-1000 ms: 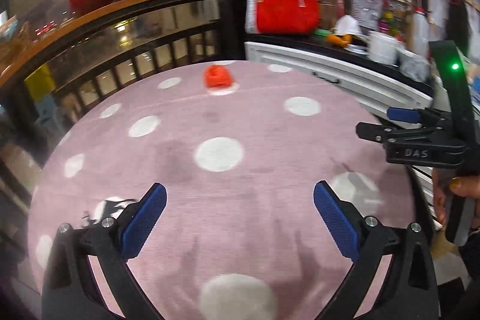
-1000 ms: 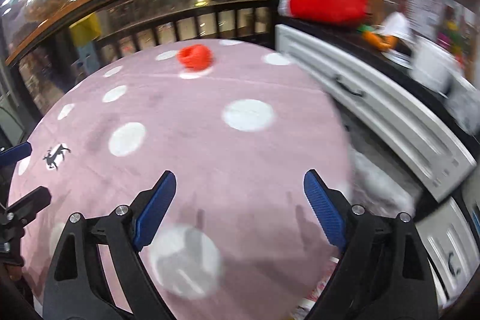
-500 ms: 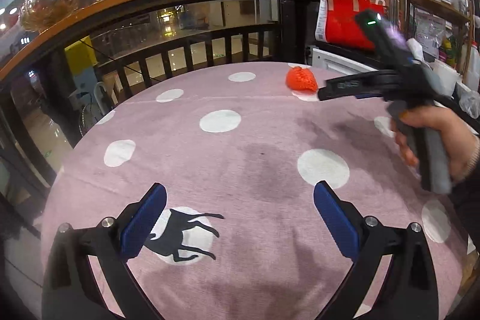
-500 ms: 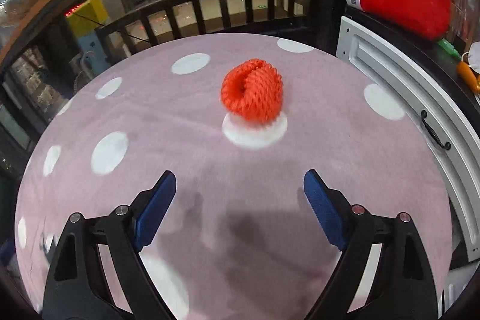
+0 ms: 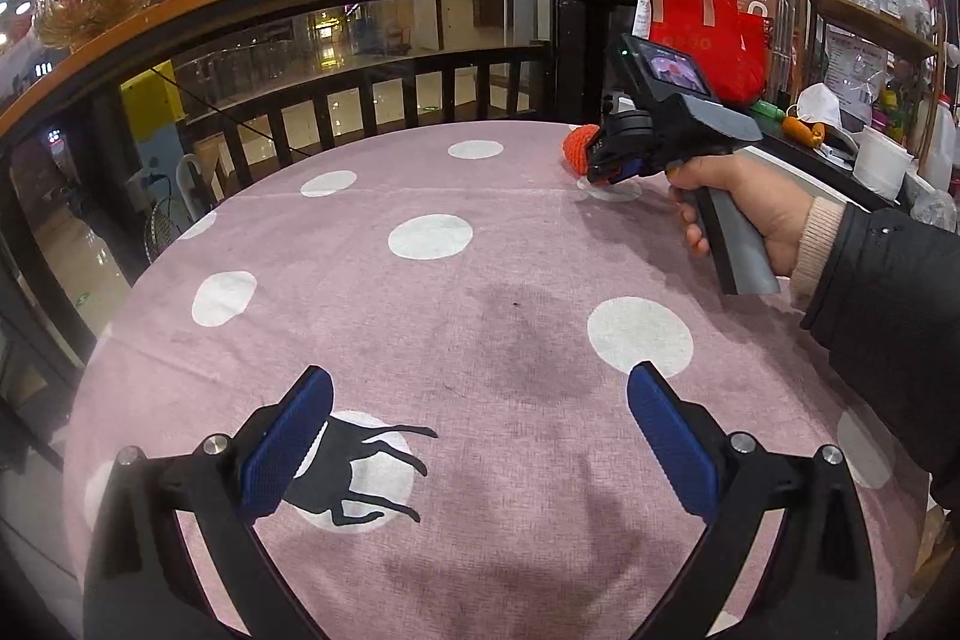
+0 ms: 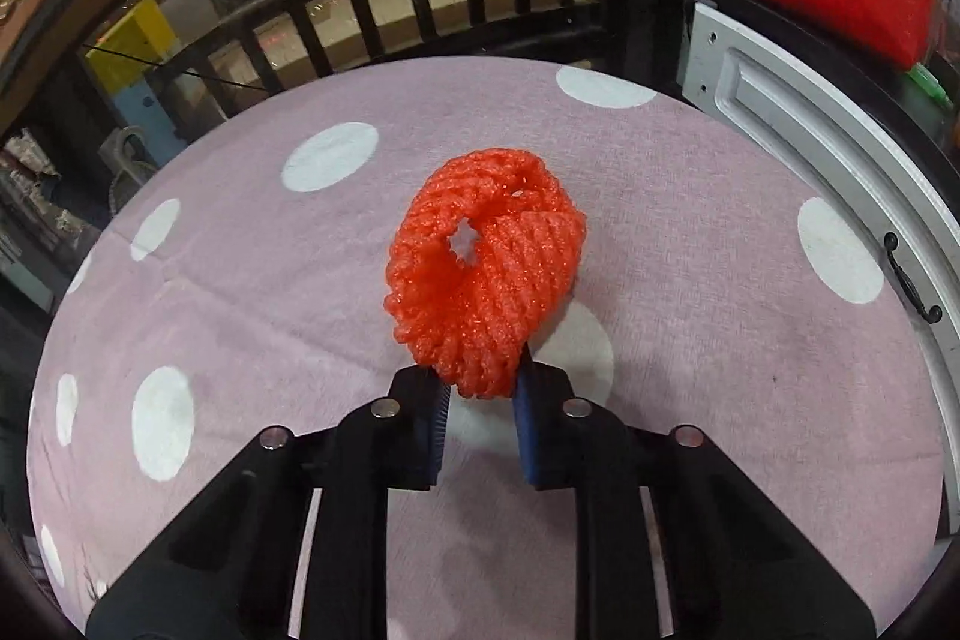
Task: Collect trash
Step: 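Close the right tool on the red mesh net, then carry the red mesh net over the black bin with the right tool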
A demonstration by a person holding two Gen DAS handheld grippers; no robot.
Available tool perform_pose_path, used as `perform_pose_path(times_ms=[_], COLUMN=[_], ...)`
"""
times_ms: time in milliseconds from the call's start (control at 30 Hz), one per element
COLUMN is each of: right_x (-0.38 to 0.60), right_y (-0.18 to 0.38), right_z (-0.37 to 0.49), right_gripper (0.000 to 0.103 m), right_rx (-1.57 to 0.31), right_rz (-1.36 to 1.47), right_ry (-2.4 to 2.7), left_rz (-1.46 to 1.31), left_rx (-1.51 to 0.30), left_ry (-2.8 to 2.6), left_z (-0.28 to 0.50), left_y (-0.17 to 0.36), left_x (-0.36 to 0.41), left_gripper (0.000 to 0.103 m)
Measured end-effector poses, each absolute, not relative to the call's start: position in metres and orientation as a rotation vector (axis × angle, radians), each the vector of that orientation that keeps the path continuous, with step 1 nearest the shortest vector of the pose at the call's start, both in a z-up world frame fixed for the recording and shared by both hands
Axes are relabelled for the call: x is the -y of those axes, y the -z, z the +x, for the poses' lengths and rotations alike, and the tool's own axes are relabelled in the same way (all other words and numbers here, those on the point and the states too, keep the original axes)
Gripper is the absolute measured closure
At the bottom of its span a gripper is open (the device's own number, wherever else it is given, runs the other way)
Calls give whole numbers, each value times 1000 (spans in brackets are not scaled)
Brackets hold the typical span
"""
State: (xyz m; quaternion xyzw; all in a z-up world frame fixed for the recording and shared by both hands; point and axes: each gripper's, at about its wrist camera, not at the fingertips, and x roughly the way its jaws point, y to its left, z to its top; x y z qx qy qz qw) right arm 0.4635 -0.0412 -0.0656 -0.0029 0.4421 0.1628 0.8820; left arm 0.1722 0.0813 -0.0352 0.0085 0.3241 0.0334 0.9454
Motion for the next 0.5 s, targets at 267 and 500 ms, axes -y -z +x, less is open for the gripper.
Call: perform_pose_path(times_ms=[267,500], right_x=[79,139], right_y=[43,29], right_z=[375,286], right_gripper=[85,84], right_rx=[-875,-819], right_rz=[-56,-38], right_ry=[-382,-370], left_rz=[23,65], left_rx=[-646,-633], left_ry=[-43,14], left_z=[165,150], left_y=[31,26], left_x=[-72,-40], left_gripper=[6,6])
